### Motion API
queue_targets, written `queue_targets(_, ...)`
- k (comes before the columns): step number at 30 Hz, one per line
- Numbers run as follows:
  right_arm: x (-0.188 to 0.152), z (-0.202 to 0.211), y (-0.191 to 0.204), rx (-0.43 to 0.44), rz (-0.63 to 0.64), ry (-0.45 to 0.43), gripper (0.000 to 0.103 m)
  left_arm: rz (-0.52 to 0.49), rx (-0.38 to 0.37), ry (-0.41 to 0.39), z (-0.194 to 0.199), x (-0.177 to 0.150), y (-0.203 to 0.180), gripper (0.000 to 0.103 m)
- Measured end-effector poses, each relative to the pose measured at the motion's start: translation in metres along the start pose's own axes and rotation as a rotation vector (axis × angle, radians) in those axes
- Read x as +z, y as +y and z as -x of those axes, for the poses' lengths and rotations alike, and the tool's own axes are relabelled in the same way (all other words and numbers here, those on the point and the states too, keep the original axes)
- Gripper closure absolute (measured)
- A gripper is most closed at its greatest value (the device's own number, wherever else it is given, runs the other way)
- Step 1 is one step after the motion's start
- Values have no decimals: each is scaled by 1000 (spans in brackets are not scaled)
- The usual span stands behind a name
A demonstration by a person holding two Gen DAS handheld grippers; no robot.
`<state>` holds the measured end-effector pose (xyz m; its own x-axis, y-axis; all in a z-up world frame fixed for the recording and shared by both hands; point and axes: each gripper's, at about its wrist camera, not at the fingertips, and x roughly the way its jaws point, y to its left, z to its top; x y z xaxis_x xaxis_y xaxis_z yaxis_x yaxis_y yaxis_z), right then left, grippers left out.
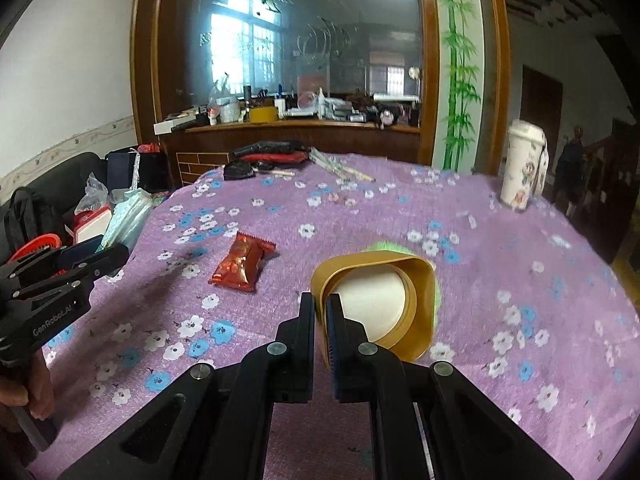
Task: Collect trash
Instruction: 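Hold the teal packet in the left tool and tape roll in the right tool above the table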
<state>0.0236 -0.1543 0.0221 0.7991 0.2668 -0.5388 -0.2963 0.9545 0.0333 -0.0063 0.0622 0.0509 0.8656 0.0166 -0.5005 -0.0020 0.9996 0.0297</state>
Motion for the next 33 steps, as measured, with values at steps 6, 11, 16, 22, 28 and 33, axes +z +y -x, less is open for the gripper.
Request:
queue_targets(6, -1, -3, -5, -14, -32, 25, 97, -1, 0, 2, -1, 0, 0, 70)
queue_targets(11, -1, -8, -5, -45, -28, 56, 97, -3, -1, 5, -2, -1, 0, 70)
queue_targets(16, 2, -9, -10, -64, -62, 87, 97, 5, -1, 7, -3, -1, 0, 70)
queue_targets(22, 0, -2, 0, -77, -58, 136, 97, 14, -5, 12, -1, -2, 2, 70)
queue_targets(28, 0, 24, 7, -101, -67, 143, 97, 8, -20, 19, 6, 2, 1, 70)
queue_targets(33, -5, 44, 16, -100, -96, 131, 97, 8, -55, 18, 29, 7, 1, 70)
